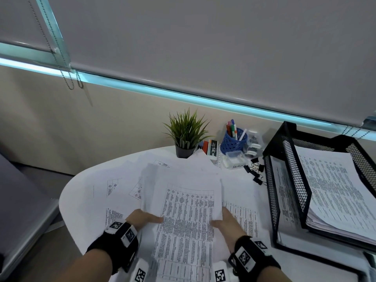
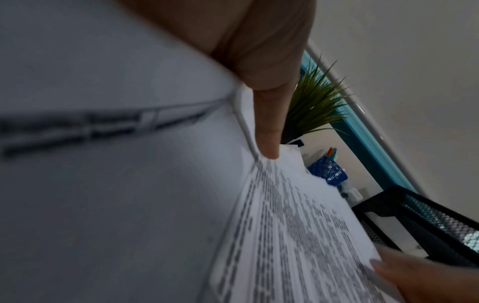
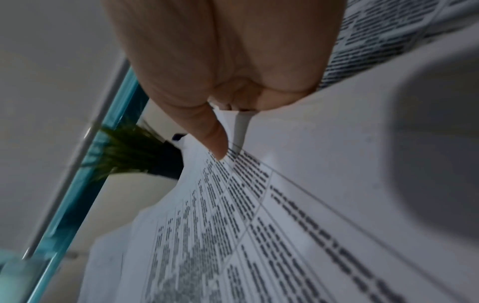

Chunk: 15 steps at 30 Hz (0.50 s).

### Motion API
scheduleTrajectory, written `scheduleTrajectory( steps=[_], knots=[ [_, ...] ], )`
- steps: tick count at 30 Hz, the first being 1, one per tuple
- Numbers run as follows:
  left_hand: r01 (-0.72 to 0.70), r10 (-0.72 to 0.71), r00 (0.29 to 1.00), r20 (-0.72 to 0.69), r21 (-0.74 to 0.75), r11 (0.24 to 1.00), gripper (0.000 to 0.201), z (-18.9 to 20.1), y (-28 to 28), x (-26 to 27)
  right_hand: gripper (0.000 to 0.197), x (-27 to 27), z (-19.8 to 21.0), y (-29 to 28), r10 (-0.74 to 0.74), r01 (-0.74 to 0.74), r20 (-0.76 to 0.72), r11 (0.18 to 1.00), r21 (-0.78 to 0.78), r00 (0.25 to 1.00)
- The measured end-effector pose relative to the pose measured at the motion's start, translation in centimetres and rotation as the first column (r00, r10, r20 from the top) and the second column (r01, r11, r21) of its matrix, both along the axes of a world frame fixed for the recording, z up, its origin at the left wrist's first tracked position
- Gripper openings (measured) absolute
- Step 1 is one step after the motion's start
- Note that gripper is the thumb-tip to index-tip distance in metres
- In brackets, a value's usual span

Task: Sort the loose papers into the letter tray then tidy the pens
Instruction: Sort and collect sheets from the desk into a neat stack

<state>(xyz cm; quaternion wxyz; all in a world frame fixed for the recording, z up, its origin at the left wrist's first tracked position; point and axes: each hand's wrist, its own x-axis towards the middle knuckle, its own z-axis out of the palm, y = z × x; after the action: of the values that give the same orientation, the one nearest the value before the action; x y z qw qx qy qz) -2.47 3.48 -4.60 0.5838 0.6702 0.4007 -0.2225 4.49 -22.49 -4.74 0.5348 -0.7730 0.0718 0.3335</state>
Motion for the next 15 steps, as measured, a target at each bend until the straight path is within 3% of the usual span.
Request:
scheduleTrajectory(
  steps=[4, 6, 8, 11, 15],
  knots=[
    [0.02, -0.021, 1.0, 0.013, 0.094, 0.995, 0.038, -0.4, 0.0, -0.3, 0.049, -0.4, 0.4, 0.1, 0.087, -0.087, 0.038, 0.996, -0.013, 0.995],
    [0.012, -0.018, 0.999, 0.044, 0.147, 0.989, 0.042, -0.5, 0.2, -0.5, 0.034, -0.1, 0.8, -0.4, 0.077, -0.074, 0.074, 0.996, -0.047, 0.994],
    [-0.011, 0.0, 0.999, 0.054, 0.207, 0.978, 0.05, -0.5, 0.6, -0.8, 0.031, 0.3, 0.7, -1.5, 0.048, -0.016, 0.176, 0.983, -0.18, 0.983],
    [-0.043, 0.03, 0.998, 0.053, 0.267, 0.963, 0.057, -0.2, 1.5, -1.4, 0.033, 0.4, 0.1, -3.7, 0.094, 0.053, 0.311, 0.9, -0.432, 0.946],
    [-0.094, 0.081, 0.995, 0.054, 0.316, 0.944, 0.058, 0.6, 2.5, -1.9, 0.051, -0.8, 0.6, -5.8, 0.175, 0.07, 0.276, 0.717, -0.693, 0.945]
  ],
)
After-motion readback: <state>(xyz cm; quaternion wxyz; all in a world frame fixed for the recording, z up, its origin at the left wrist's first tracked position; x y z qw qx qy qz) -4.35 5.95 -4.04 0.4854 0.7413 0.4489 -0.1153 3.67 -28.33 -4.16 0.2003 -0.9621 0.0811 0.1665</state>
